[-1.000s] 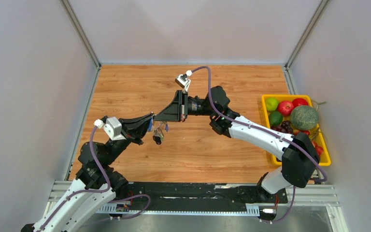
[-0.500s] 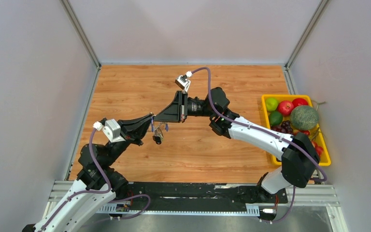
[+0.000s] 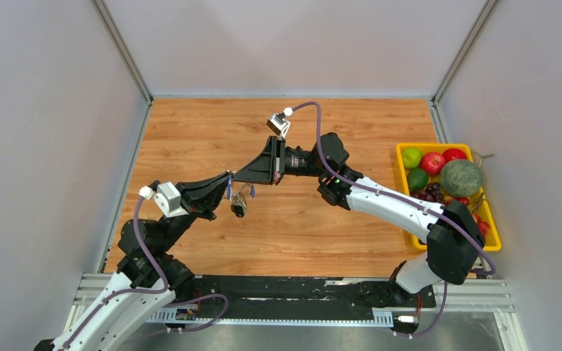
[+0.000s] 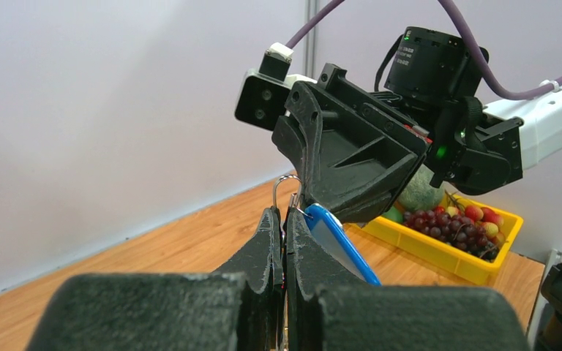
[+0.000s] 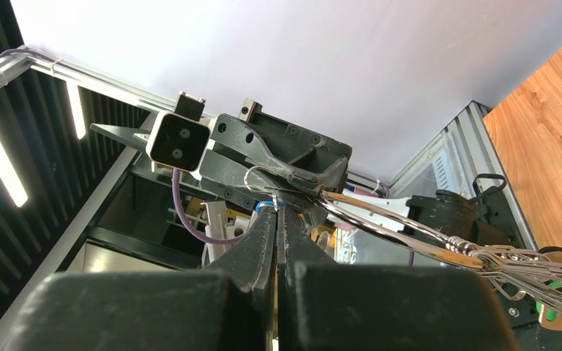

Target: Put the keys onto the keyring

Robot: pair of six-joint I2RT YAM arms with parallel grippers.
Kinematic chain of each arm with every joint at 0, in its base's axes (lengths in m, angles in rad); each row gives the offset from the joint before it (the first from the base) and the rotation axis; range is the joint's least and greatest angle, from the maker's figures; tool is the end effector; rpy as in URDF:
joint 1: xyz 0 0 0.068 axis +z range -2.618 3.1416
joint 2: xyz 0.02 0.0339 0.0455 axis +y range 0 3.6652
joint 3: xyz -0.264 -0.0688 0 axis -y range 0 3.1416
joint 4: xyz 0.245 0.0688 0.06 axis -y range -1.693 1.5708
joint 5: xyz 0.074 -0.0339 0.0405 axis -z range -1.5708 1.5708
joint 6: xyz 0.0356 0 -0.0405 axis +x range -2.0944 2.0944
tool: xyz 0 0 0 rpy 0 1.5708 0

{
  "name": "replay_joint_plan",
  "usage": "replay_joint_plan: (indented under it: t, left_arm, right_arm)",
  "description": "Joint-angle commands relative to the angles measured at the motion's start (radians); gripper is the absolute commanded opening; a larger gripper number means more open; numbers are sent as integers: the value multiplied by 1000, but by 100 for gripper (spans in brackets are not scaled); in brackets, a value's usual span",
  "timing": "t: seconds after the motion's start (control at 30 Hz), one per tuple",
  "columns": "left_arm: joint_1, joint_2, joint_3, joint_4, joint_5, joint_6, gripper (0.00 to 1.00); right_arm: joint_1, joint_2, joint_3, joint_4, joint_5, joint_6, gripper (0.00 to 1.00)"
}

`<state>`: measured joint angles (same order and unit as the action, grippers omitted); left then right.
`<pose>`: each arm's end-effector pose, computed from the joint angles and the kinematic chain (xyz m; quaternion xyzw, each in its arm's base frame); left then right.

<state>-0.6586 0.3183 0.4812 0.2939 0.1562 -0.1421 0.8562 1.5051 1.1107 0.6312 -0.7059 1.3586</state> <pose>0.0751 -0.0651 0.3432 0.1986 0.4926 -0.3678 0.7633 0.2120 0.2796 0.3619 -0.1188 0.6298 0.7551 0.1383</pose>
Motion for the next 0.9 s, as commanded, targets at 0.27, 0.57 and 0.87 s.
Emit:
replay_joint_plan:
  t: [0.27, 0.57, 0.87]
  left_arm:
    - [-1, -3, -6, 109, 52, 11, 0]
    - [-1, 16, -4, 110, 54, 6, 0]
    - [-1, 14, -3, 104, 58, 6, 0]
  right_arm:
    - [13, 18, 49, 39, 39, 28, 0]
    - [29, 47, 99, 39, 31, 27, 0]
    - [34, 51, 125, 33, 40, 14, 0]
